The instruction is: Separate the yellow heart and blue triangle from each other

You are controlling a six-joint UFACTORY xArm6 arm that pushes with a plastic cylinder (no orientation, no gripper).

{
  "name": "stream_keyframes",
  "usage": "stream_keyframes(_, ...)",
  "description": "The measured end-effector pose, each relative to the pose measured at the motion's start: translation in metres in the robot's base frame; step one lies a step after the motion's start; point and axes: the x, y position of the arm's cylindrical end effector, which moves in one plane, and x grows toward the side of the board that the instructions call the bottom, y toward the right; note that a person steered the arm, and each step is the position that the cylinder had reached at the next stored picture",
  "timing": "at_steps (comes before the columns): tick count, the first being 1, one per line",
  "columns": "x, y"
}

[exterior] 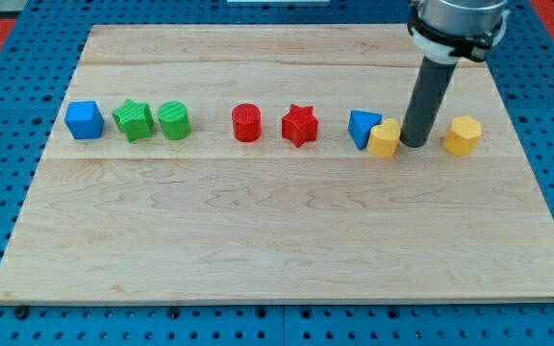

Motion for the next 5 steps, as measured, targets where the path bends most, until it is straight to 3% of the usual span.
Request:
stream_keyframes(2,0.032,-0.007)
stream_keyframes(3,0.029,-0.060)
stream_keyframes(5,0.018,-0.058)
